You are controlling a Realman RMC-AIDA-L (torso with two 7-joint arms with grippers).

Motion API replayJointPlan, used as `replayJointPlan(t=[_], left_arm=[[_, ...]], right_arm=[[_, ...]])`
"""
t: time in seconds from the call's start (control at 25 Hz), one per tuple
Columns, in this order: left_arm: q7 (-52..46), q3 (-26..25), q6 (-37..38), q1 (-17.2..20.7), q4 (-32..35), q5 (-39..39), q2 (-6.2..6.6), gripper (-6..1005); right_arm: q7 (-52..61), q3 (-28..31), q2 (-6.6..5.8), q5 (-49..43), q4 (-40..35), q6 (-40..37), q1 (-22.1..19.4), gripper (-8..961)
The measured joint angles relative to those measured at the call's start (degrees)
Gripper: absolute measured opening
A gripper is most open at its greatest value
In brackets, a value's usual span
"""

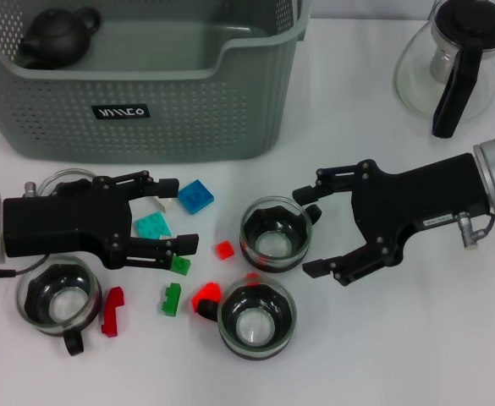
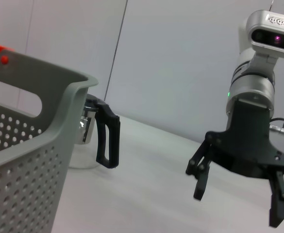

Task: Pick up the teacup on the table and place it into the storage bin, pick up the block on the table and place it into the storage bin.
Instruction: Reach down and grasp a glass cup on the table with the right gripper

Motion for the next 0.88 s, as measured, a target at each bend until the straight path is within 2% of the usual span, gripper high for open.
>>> replayJointPlan(t=[0.28, 0.52, 0.88], left_arm=[[0.0, -0.2, 0.2, 0.0, 0.0, -0.3, -1.09, 930], [0.0, -0.3, -0.2, -0.2, -0.1, -0.4, -1.87, 928], [0.0, -0.3, -0.4, -0.4, -0.6, -1.2, -1.81, 926]], right_arm=[[5.2, -0.7, 0.79, -8.3, -6.4, -2.4, 2.0, 942], [5.9, -5.0, 1.26, -10.6, -8.3, -1.6, 3.7, 941], [6.0, -11.4, 1.33, -10.7, -8.4, 2.9, 6.3, 941]])
